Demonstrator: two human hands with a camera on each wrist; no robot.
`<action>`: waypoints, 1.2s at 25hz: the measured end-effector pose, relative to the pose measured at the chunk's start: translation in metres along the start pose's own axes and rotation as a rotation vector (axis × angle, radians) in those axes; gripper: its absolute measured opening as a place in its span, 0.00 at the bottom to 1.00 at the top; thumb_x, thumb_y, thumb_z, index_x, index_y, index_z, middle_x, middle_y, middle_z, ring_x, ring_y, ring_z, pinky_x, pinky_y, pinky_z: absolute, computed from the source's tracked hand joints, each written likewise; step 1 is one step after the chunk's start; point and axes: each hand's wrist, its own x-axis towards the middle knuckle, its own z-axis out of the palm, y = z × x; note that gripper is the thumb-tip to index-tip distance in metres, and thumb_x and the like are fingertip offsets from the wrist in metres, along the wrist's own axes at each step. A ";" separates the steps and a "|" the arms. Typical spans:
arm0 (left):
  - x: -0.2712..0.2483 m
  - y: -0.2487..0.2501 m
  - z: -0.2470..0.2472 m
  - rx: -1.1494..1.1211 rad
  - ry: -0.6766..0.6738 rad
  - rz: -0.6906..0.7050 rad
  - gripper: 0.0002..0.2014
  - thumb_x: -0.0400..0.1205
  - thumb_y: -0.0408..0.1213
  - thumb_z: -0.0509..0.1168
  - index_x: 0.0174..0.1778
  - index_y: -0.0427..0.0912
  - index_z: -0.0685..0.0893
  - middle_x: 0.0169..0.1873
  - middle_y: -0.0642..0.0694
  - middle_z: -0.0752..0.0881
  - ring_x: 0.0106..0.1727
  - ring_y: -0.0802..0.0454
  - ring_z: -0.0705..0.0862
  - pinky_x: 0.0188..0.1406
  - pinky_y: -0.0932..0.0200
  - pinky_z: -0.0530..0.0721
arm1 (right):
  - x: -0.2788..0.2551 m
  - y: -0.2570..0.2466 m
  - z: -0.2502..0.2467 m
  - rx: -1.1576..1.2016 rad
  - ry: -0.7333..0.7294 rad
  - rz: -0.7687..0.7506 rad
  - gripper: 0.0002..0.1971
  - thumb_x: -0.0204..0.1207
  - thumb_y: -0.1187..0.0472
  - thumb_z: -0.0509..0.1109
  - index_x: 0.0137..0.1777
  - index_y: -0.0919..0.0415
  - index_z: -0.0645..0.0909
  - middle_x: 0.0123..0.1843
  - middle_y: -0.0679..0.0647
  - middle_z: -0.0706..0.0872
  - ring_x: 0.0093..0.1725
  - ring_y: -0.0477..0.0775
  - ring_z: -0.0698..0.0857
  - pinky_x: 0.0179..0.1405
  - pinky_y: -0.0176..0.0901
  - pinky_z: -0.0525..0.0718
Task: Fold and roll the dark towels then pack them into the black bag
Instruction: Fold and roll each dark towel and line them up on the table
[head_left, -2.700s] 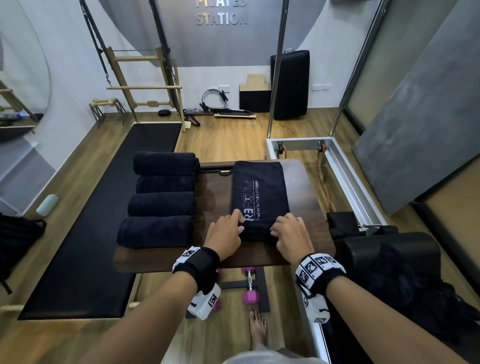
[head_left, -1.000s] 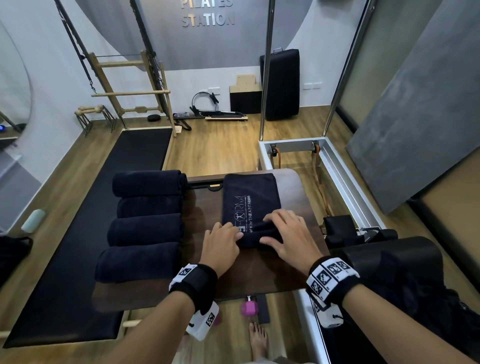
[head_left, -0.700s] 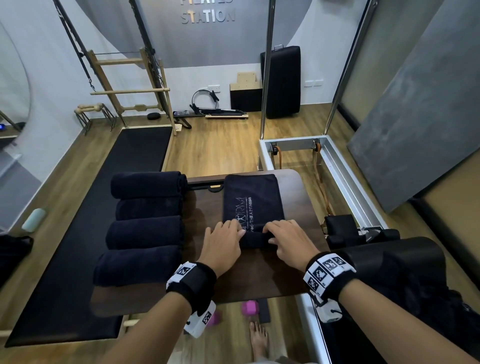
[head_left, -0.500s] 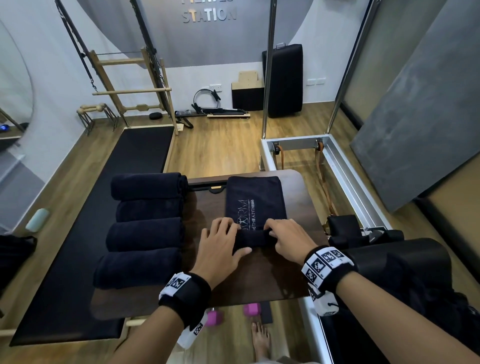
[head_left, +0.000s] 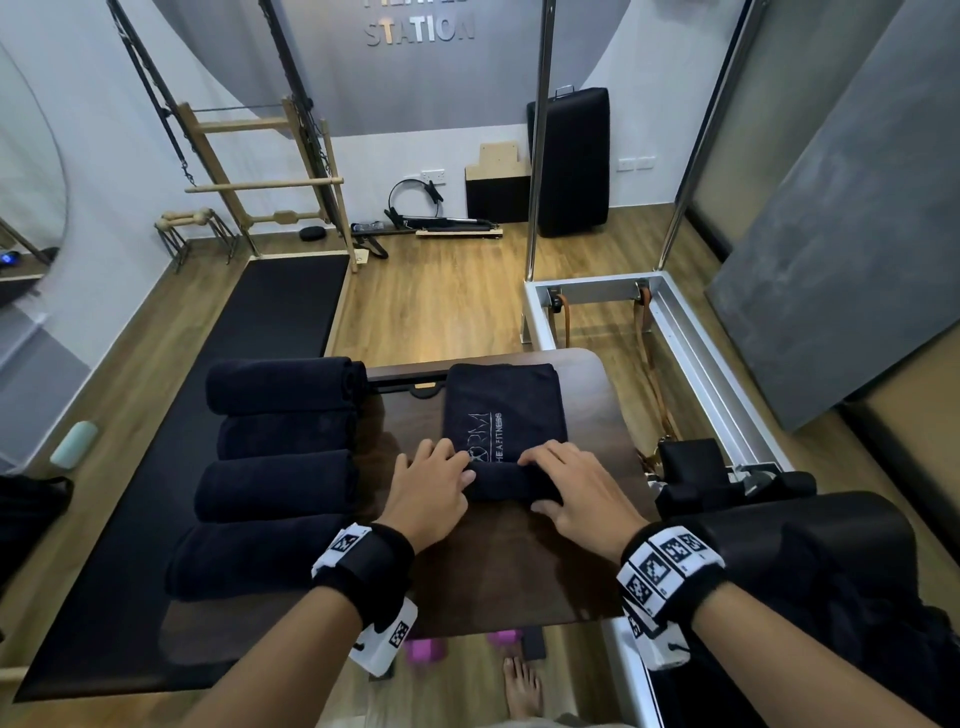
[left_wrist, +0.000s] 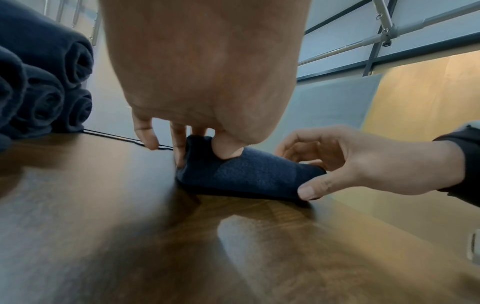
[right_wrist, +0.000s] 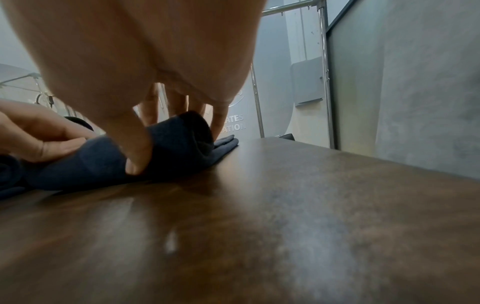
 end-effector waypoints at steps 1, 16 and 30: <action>0.001 0.000 -0.002 -0.008 0.003 0.003 0.11 0.91 0.42 0.57 0.68 0.51 0.76 0.66 0.51 0.75 0.69 0.47 0.72 0.68 0.43 0.73 | 0.003 0.002 0.000 0.030 0.006 0.019 0.23 0.78 0.56 0.79 0.70 0.46 0.76 0.64 0.43 0.82 0.63 0.48 0.79 0.67 0.47 0.78; 0.033 -0.007 -0.019 -0.225 0.116 -0.060 0.16 0.90 0.42 0.63 0.75 0.54 0.77 0.69 0.54 0.70 0.73 0.52 0.69 0.71 0.47 0.74 | 0.046 0.031 -0.010 0.196 0.072 0.073 0.26 0.73 0.37 0.79 0.64 0.42 0.72 0.65 0.39 0.69 0.64 0.42 0.76 0.57 0.39 0.79; 0.069 0.006 -0.004 -0.848 0.234 -0.344 0.27 0.91 0.53 0.62 0.87 0.55 0.67 0.81 0.55 0.73 0.84 0.53 0.69 0.85 0.37 0.68 | 0.092 0.057 -0.026 0.380 0.091 0.351 0.06 0.88 0.47 0.66 0.60 0.43 0.73 0.53 0.48 0.87 0.56 0.53 0.85 0.47 0.47 0.82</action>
